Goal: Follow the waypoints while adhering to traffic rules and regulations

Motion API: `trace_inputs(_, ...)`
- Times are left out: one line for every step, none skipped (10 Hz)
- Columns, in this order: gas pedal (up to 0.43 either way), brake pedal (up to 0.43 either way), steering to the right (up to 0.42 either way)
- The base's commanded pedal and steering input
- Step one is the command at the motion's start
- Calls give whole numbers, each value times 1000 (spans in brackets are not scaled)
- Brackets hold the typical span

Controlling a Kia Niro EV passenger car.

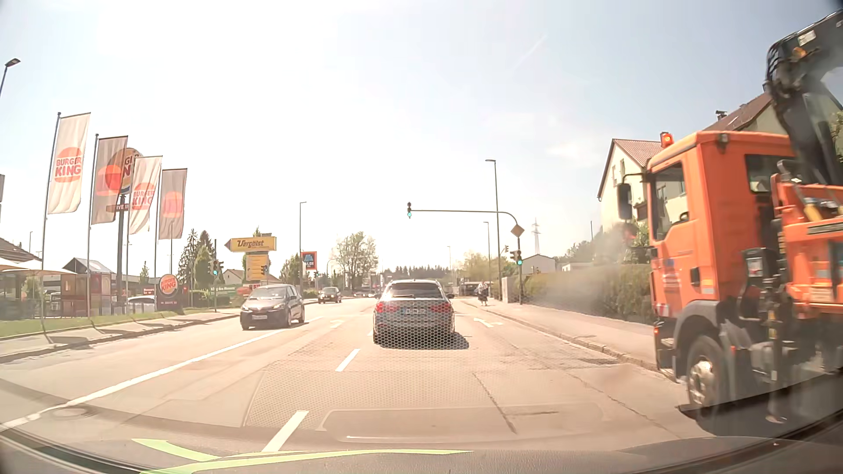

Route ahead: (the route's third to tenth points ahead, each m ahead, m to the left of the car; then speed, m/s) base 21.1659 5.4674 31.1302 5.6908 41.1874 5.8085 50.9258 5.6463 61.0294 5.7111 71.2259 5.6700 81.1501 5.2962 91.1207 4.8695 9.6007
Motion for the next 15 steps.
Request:
trace_inputs(197, 0, 6)
trace_inputs(197, 0, 6)
trace_inputs(197, 0, 6)
trace_inputs(197, 0, 7)
trace_inputs(197, 0, 6)
trace_inputs(197, 0, 7)
trace_inputs(197, 0, 7)
trace_inputs(197, 0, 7)
trace_inputs(197, 0, 7)
trace_inputs(197, 0, 7)
trace_inputs(197, 0, 6)
trace_inputs(197, 0, 6)
trace_inputs(197, 0, 5)
trace_inputs(197, 0, 5)
trace_inputs(197, 0, 4)
